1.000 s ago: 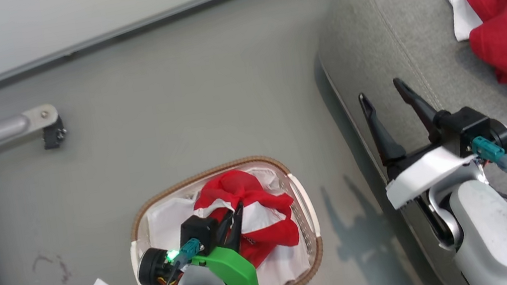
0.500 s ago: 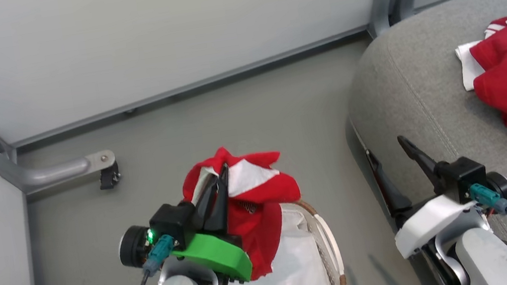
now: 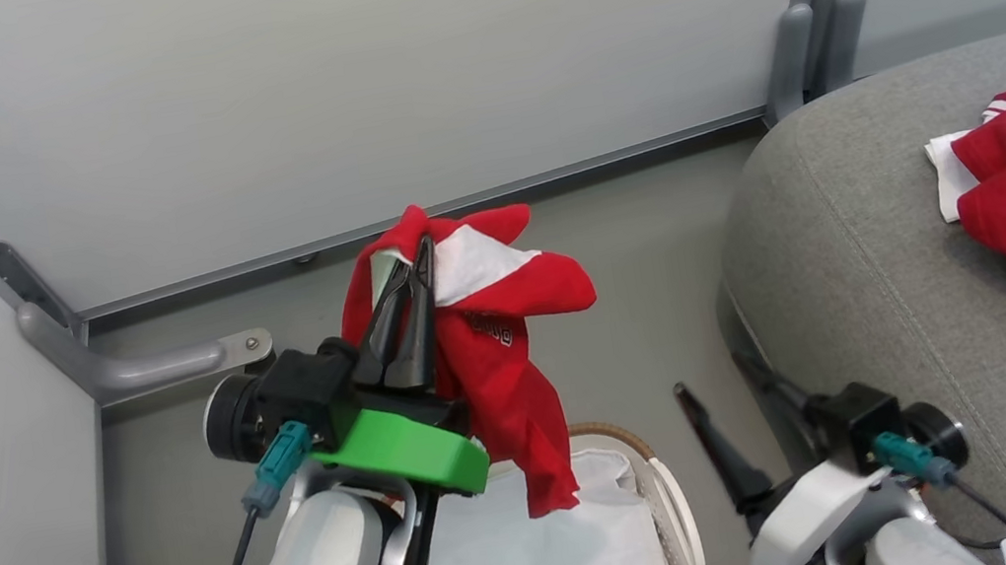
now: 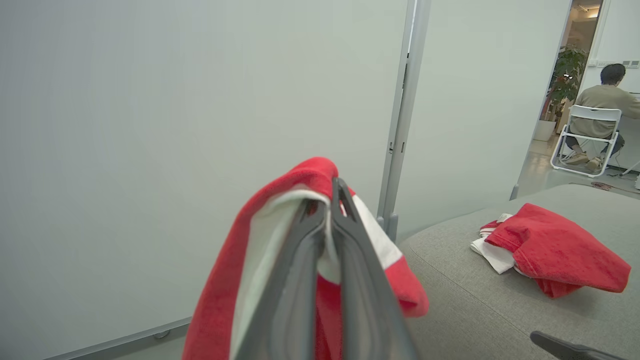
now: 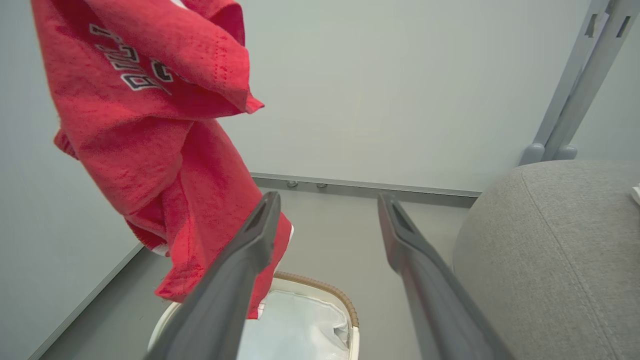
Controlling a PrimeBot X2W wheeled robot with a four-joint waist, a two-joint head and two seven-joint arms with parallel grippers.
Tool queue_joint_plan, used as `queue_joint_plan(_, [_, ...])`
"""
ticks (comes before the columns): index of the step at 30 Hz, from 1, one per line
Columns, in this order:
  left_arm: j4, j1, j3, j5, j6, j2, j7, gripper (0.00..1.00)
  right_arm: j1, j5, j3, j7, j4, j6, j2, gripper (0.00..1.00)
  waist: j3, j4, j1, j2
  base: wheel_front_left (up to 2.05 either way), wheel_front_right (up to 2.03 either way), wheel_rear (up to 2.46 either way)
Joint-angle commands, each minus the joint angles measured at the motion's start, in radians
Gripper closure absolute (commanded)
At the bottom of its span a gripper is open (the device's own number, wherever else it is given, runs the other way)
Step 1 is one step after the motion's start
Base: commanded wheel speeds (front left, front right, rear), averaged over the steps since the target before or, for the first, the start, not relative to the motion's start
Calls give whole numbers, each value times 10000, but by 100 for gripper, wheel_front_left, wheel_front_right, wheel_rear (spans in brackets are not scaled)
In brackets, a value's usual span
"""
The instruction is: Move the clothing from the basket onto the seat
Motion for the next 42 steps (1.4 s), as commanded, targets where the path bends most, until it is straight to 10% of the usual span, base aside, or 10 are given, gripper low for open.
queue_joint_plan(1, [-25,-196,-53,34,-37,40,-3,100,76,190,330,-1,-1,-11,-48,0,6,107,1,0,0,0,0])
queue_joint_plan(11, [-63,-689,-1029,-441,92,40,-5,100,-1258,674,2649,-1,741,-12,-121,0,213,807,1,0,0,0,0])
queue_joint_plan(29, [-262,-1706,-3394,-1386,457,38,-3,100,-2997,325,2753,-1,3613,-11,-45,0,669,2635,1,0,0,0,0])
queue_joint_plan(30, [-285,-1746,-3476,-1436,487,37,-5,100,-3049,354,2687,-1,3716,-12,-45,3,685,2688,1,0,0,0,0])
queue_joint_plan(31, [-319,-1777,-3556,-1490,504,35,-3,100,-3126,381,2645,-1,3790,-11,-39,54,709,2741,1,0,0,0,0])
queue_joint_plan(33, [-366,-1813,-3681,-1598,561,37,-3,100,-3208,496,2621,-1,3876,-11,-40,100,737,2825,1,0,0,0,0])
queue_joint_plan(42, [-319,-1850,-3677,-1729,728,35,-3,100,-3127,763,2427,-1,3737,-12,-43,100,812,2760,1,0,0,0,0])
